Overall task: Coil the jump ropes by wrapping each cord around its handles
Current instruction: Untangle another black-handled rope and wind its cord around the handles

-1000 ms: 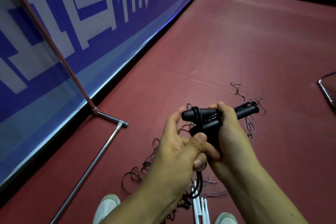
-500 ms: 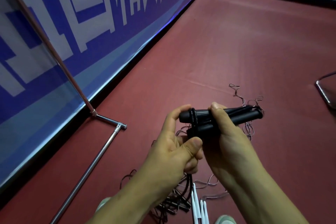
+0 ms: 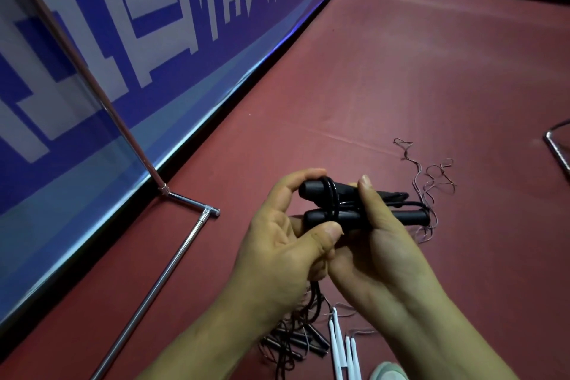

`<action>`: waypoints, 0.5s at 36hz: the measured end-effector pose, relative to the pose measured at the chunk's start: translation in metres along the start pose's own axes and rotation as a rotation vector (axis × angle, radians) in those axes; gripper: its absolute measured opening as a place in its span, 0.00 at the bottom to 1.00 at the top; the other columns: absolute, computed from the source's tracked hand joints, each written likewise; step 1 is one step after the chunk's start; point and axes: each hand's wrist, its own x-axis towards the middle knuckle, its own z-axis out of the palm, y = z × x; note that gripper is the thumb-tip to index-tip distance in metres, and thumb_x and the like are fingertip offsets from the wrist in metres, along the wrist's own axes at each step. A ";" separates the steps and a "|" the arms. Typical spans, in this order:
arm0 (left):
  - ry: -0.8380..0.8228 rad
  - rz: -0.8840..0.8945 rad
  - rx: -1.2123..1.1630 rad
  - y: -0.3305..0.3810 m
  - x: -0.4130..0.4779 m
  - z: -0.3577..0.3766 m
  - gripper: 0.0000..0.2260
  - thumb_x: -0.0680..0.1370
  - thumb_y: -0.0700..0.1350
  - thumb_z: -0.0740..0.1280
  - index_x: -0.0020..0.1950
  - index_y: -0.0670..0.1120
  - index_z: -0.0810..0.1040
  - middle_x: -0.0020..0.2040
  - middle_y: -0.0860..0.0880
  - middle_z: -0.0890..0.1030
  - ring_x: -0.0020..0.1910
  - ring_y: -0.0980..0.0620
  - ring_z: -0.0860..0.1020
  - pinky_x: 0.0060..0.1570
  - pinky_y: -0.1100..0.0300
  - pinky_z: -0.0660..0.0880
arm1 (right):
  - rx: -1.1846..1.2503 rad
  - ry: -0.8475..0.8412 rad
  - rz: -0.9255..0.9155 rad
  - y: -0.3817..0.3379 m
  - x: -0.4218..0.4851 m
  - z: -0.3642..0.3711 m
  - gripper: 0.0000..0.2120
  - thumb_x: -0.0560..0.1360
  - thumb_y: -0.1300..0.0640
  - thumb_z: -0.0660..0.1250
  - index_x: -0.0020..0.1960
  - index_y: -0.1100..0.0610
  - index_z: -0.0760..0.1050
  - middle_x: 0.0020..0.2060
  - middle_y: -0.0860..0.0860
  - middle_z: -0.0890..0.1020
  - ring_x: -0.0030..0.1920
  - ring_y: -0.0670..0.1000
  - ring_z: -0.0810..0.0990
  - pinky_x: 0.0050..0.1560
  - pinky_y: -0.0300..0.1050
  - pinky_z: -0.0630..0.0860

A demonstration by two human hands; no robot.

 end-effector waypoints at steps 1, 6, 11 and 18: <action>0.001 0.000 0.003 0.000 0.000 0.000 0.25 0.76 0.30 0.68 0.64 0.57 0.77 0.29 0.44 0.72 0.27 0.51 0.66 0.28 0.58 0.66 | 0.007 0.007 0.004 0.000 0.000 -0.001 0.25 0.78 0.38 0.62 0.58 0.59 0.80 0.37 0.60 0.79 0.36 0.58 0.79 0.32 0.46 0.78; 0.021 -0.011 0.026 -0.002 0.002 0.000 0.23 0.76 0.32 0.68 0.64 0.55 0.76 0.26 0.48 0.70 0.24 0.52 0.64 0.28 0.58 0.64 | 0.011 0.020 0.013 0.002 -0.001 0.003 0.22 0.79 0.40 0.62 0.49 0.59 0.80 0.34 0.60 0.79 0.35 0.57 0.81 0.32 0.46 0.78; 0.029 0.004 -0.003 0.000 0.006 0.001 0.22 0.72 0.34 0.66 0.61 0.55 0.77 0.25 0.48 0.69 0.19 0.53 0.62 0.26 0.63 0.64 | -0.005 0.019 -0.045 0.000 -0.001 0.002 0.16 0.76 0.46 0.67 0.52 0.59 0.81 0.43 0.61 0.79 0.47 0.58 0.77 0.48 0.52 0.73; 0.001 -0.004 -0.012 0.002 0.004 -0.002 0.22 0.72 0.34 0.66 0.59 0.56 0.77 0.25 0.50 0.69 0.19 0.54 0.62 0.27 0.63 0.65 | -0.047 -0.075 -0.098 -0.001 -0.010 0.003 0.06 0.77 0.54 0.66 0.54 0.51 0.74 0.47 0.59 0.79 0.42 0.58 0.77 0.43 0.51 0.70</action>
